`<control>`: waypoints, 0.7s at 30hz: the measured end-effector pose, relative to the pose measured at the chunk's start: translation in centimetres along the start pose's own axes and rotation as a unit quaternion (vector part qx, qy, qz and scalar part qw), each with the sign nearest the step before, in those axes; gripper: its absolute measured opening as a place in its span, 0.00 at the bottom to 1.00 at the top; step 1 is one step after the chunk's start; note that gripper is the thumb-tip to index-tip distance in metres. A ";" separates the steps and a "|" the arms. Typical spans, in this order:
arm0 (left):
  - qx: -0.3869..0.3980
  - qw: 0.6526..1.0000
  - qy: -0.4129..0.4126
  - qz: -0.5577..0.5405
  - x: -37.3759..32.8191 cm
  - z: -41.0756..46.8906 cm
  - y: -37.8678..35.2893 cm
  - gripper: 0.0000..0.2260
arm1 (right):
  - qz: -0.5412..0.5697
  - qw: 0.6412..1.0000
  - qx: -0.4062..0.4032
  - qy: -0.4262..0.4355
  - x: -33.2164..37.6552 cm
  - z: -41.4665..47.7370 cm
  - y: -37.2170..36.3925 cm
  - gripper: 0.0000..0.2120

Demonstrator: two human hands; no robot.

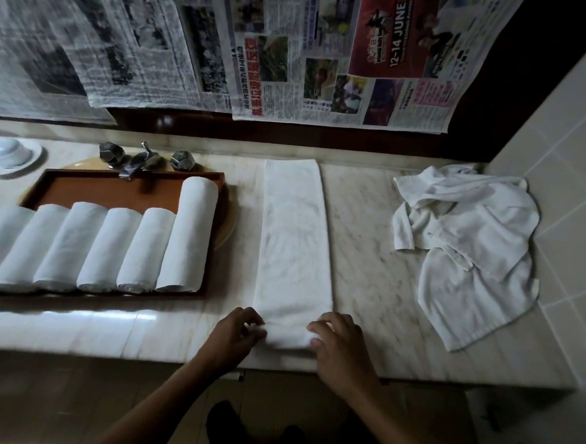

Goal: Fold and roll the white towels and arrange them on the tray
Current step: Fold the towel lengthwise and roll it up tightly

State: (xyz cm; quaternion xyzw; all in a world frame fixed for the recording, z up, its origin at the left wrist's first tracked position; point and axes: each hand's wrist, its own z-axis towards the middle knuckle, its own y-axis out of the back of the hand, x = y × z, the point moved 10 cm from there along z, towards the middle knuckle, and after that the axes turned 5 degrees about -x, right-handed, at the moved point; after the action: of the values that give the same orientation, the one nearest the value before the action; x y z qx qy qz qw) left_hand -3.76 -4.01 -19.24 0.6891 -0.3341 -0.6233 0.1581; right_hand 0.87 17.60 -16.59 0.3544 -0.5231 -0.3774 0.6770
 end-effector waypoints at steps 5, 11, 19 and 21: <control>-0.005 1.000 0.029 0.002 0.4 0.8 0.2 0.03 | -0.066 0.993 -0.044 0.082 4.4 -3.2 -1.2 0.25; -0.146 0.964 -0.122 0.184 -2.7 -1.6 -0.5 0.13 | -0.100 0.991 0.042 0.076 3.5 -3.6 -3.8 0.33; -0.052 0.922 -0.204 0.325 -2.3 -2.4 -5.3 0.32 | -0.124 0.984 0.082 0.096 2.7 -1.2 -4.3 0.33; -0.038 0.920 -0.208 0.331 -2.3 -1.5 -5.1 0.33 | -0.130 0.983 0.094 0.092 2.1 -0.2 -4.5 0.33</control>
State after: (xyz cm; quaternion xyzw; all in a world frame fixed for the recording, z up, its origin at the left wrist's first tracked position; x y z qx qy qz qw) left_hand -0.93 0.93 -20.44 0.3879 -0.5440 -0.6770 0.3086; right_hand 0.76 13.62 -19.63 0.5150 -0.4412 -0.3770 0.6308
